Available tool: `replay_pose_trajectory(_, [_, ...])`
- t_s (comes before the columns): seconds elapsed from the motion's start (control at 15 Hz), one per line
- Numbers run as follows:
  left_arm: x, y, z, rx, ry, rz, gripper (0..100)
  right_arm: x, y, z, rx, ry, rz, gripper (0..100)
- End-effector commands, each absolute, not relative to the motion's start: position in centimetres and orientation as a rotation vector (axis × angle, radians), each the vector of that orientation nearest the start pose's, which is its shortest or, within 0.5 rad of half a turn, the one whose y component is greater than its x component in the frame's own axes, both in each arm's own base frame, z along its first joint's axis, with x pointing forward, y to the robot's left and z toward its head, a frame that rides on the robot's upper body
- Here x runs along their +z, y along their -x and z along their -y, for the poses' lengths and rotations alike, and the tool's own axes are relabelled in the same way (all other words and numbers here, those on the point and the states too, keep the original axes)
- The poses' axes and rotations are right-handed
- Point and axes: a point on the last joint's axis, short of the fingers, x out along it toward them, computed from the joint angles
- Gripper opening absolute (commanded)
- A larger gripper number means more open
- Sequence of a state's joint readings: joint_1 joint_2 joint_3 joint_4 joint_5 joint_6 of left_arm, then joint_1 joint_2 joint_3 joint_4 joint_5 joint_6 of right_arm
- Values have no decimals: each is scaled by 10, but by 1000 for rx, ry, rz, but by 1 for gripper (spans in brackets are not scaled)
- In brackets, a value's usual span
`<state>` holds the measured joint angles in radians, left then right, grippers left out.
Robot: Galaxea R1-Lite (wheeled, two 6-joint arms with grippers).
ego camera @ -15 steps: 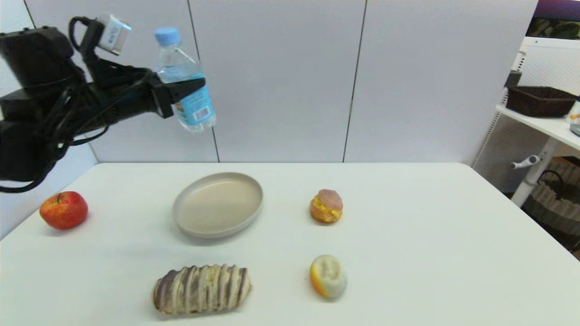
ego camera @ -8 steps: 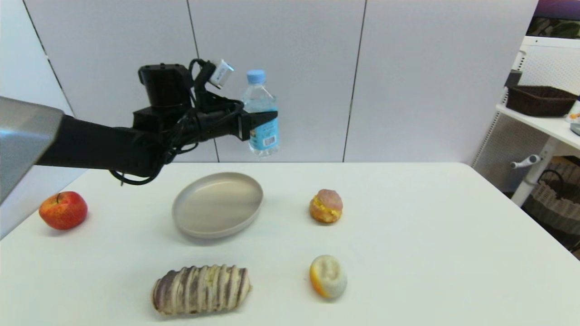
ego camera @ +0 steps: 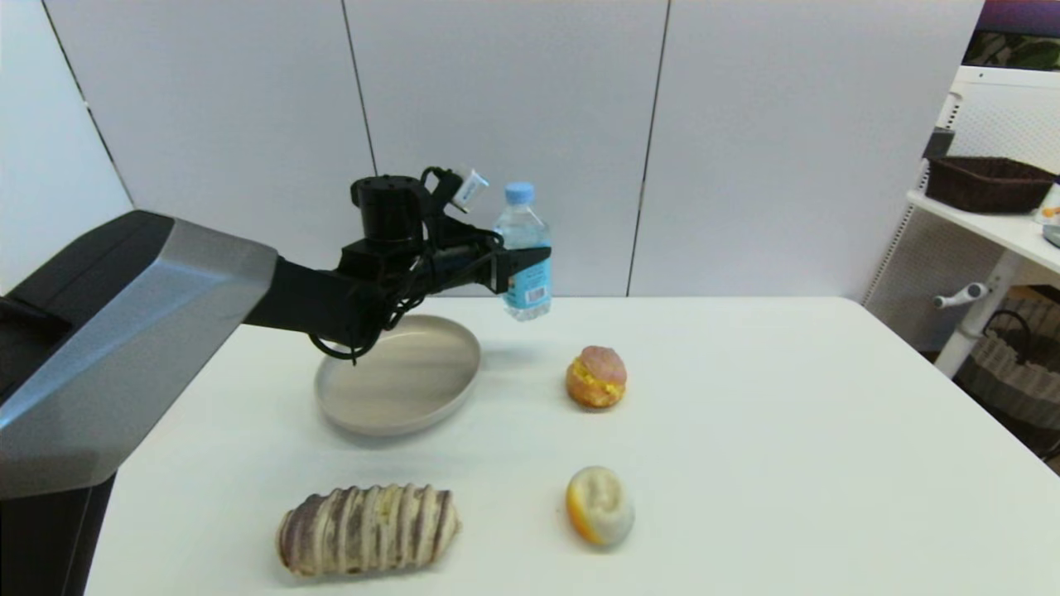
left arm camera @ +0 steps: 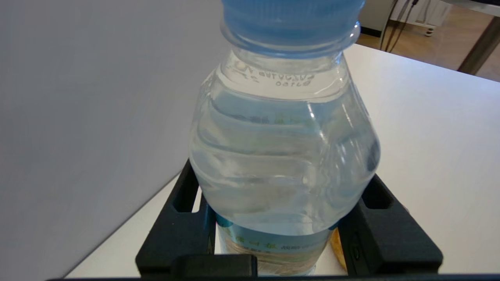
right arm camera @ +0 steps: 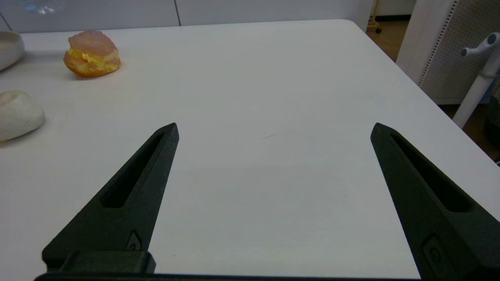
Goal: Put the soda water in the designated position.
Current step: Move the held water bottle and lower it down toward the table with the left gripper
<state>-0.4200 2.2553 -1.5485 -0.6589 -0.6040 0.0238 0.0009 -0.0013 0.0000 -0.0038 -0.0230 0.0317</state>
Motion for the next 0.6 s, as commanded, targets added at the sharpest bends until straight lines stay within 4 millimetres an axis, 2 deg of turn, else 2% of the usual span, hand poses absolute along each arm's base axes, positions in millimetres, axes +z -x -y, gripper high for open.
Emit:
replay_pose_trajectory(0.07, [138, -432, 219, -1049, -12, -95, 0, 75, 23, 1, -21, -32, 6, 100])
replay_pose_trajectory(0.6, [116, -437, 228, -1060, -15, -83, 0, 75, 23, 1, -23, -32, 7, 100])
